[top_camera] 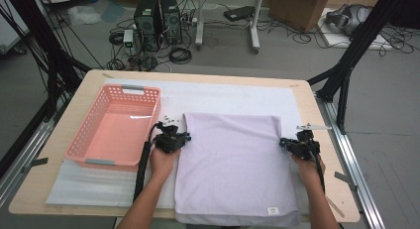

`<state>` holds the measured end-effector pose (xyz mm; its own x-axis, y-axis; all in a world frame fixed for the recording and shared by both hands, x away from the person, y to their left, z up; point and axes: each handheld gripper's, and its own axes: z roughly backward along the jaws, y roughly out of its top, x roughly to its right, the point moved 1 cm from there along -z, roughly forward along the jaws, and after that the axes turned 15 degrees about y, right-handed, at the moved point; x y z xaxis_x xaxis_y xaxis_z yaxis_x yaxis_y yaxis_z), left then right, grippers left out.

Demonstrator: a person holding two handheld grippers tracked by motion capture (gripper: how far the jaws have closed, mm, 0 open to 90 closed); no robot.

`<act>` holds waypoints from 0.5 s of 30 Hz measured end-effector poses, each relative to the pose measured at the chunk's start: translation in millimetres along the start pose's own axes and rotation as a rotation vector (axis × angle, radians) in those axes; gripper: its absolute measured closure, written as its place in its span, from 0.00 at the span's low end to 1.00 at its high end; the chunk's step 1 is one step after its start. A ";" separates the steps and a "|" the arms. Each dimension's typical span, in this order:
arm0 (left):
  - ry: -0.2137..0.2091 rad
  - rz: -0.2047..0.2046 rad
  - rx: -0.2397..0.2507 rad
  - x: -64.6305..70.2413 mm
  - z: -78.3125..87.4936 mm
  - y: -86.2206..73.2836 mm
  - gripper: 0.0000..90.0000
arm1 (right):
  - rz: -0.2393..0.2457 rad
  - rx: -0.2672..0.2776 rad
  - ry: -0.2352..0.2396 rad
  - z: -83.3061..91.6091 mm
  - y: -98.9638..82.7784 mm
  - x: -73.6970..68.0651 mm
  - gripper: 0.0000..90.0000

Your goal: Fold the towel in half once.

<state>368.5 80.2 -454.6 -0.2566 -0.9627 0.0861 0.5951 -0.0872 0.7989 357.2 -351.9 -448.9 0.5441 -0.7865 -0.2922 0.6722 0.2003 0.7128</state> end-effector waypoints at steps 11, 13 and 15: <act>0.036 0.066 0.119 -5.2 5.6 38.5 0.95 | 0.040 0.164 -0.047 8.0 33.4 -2.7 0.96; 0.039 0.070 0.147 -6.9 7.7 46.1 0.95 | 0.057 0.204 -0.051 10.4 43.2 -4.4 0.96; 0.037 0.084 0.168 -10.1 7.5 53.3 0.95 | 0.066 0.229 -0.056 11.3 52.7 -4.6 0.96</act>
<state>397.1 87.2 -408.4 -0.1818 -0.9737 0.1372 0.4769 0.0347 0.8783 384.5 -344.2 -402.8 0.5498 -0.8087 -0.2092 0.5018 0.1196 0.8567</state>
